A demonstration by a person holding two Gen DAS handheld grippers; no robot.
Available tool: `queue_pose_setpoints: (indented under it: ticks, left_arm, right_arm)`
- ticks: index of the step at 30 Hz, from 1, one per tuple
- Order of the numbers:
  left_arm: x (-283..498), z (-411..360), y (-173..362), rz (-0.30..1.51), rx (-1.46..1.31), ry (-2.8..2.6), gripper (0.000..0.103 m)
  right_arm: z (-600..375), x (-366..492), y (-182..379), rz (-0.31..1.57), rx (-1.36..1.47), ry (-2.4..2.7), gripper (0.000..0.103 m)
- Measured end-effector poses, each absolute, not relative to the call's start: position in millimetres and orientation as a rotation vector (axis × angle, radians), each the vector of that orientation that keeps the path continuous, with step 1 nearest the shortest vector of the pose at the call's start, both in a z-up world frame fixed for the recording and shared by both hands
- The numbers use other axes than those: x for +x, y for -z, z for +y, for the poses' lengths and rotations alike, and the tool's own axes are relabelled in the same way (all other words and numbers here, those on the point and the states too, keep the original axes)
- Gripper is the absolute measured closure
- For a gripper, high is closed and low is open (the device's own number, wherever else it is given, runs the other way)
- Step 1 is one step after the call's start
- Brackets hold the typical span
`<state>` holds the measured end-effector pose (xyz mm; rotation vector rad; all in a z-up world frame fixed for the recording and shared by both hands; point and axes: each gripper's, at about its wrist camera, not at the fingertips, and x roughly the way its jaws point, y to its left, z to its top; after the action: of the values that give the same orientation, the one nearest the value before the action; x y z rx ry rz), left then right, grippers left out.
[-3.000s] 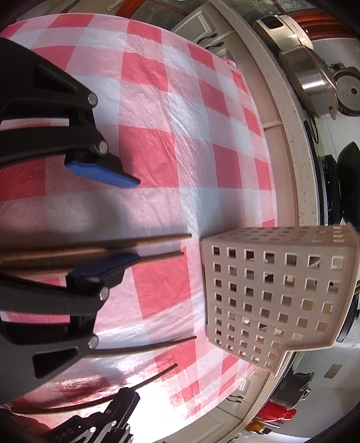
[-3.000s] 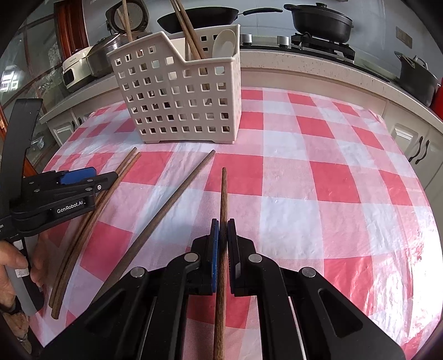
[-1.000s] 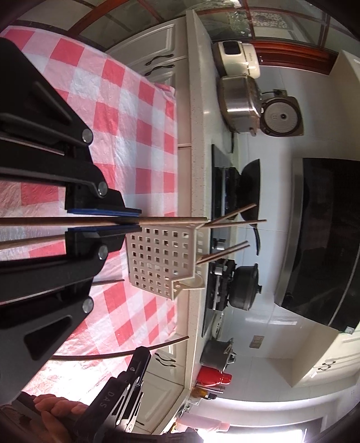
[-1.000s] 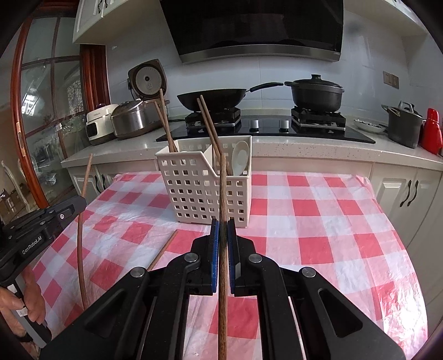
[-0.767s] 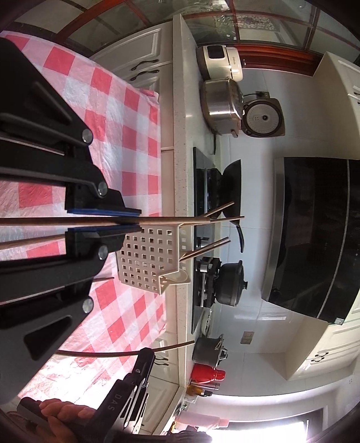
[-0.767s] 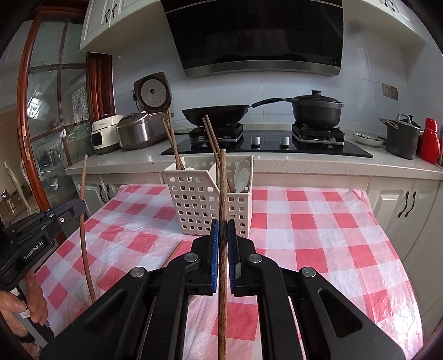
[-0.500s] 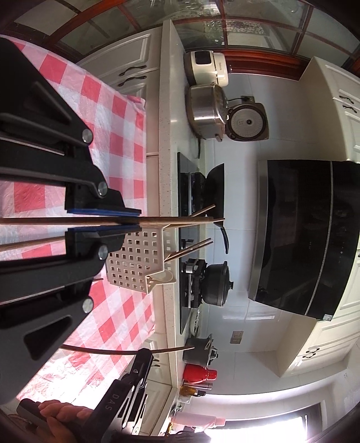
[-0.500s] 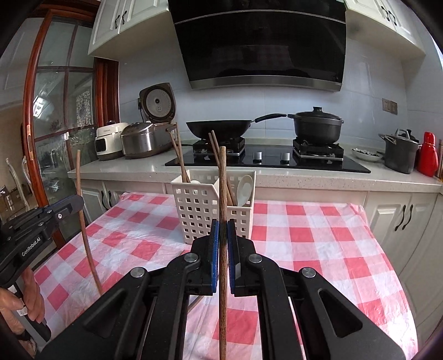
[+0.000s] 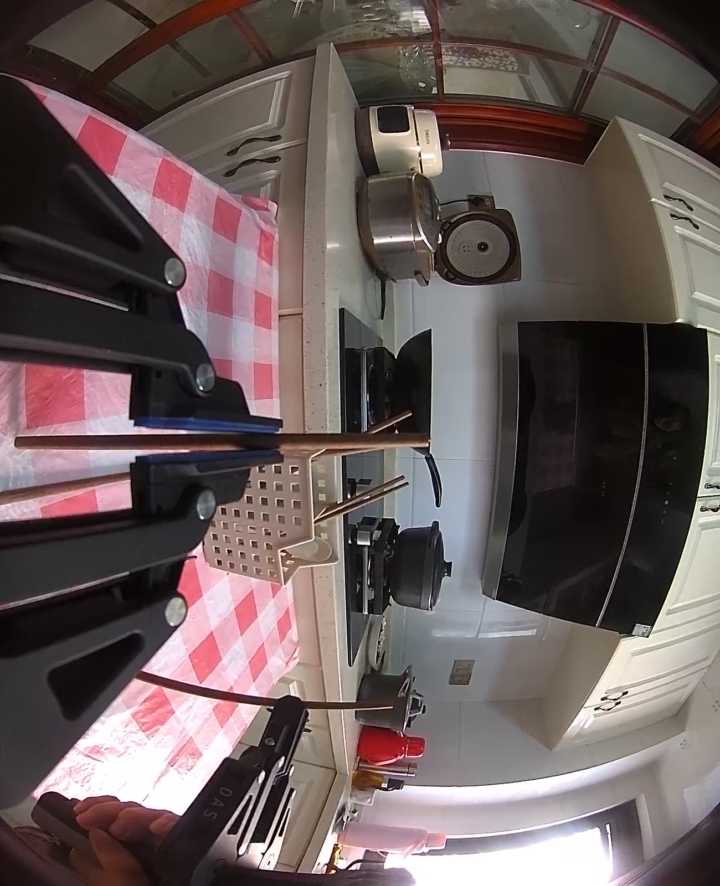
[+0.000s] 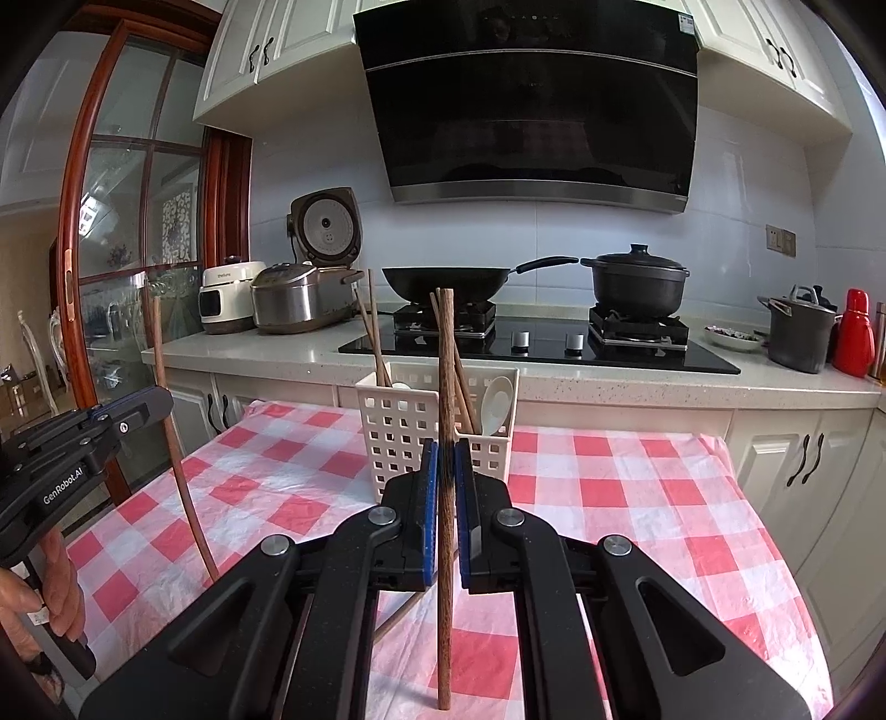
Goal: Organize utensils
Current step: 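Lift both held chopsticks upright and carry them toward the white basket, then lower both chopsticks into the basket and open both tools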
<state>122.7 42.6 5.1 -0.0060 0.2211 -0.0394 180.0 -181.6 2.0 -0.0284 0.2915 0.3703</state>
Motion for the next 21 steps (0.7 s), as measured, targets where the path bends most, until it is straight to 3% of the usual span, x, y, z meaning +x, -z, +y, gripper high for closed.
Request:
queue_pose_setpoints:
  ticks: [14,21]
  left_arm:
    - [140,37,-6,0.24,-0.015,0.07,0.097]
    - [185,23,-44,0.195,-0.002,0.102,0.097]
  right_arm:
    - [-180,201,-5,0.281,-0.016,-0.373,0.097]
    - [-171,240,-42,0.236,-0.017,-0.367,0.097]
